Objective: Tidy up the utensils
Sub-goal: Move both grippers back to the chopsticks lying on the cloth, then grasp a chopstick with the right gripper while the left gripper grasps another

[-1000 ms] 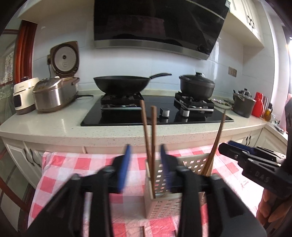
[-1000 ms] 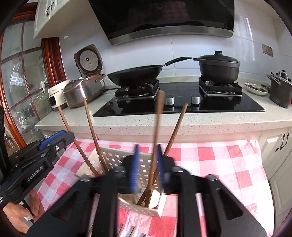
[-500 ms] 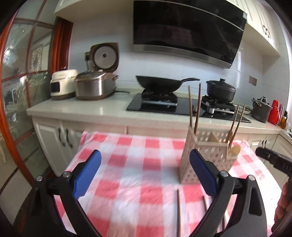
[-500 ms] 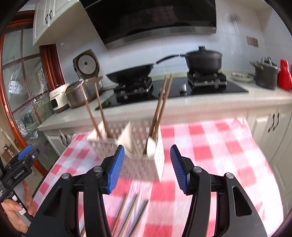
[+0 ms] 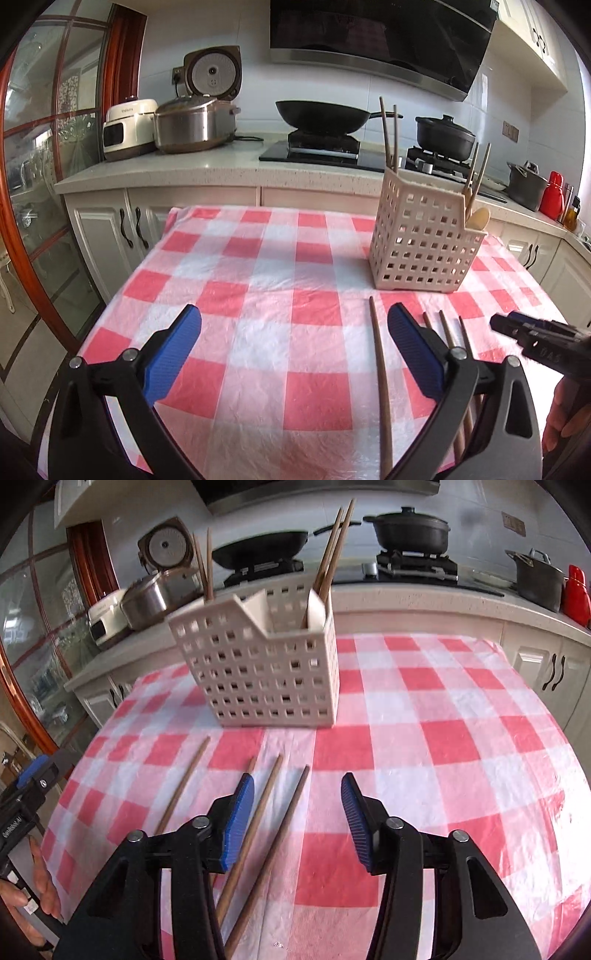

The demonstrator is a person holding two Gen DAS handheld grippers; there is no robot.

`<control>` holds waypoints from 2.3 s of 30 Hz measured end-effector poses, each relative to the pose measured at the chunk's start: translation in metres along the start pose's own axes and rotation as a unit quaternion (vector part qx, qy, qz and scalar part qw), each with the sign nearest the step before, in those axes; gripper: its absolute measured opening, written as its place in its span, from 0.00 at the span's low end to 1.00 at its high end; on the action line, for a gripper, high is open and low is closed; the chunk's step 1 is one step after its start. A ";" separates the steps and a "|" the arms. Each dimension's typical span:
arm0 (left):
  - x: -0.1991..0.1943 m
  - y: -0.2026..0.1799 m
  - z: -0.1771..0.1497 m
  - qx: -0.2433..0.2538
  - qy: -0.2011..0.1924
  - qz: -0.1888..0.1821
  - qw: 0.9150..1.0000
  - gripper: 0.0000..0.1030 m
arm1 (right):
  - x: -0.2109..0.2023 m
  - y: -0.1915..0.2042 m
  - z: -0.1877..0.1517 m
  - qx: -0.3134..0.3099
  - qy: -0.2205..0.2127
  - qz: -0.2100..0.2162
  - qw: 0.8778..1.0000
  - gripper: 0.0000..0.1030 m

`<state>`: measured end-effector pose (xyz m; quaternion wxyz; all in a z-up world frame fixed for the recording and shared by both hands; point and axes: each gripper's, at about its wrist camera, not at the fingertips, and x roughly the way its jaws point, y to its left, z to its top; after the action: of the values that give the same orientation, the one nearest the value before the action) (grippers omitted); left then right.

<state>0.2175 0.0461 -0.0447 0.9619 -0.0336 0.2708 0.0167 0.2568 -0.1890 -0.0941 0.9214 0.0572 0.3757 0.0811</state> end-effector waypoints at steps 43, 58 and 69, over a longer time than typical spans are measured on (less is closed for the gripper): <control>0.090 -0.074 -0.023 0.097 0.139 -0.055 0.984 0.67 | 0.026 -0.021 -0.015 -0.039 0.061 -0.011 0.997 0.06; 0.125 -0.083 -0.017 0.103 0.178 -0.057 0.977 0.41 | 0.031 -0.019 -0.012 -0.062 0.062 -0.010 0.996 0.07; 0.112 -0.076 -0.019 0.094 0.166 -0.077 0.978 0.06 | 0.020 -0.017 -0.009 -0.055 0.046 -0.005 0.997 0.06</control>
<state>0.3071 -0.0295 -0.1149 0.9006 0.0343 0.4239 -0.0893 0.2660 -0.2012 -0.1170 0.9053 0.0008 0.4128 0.0997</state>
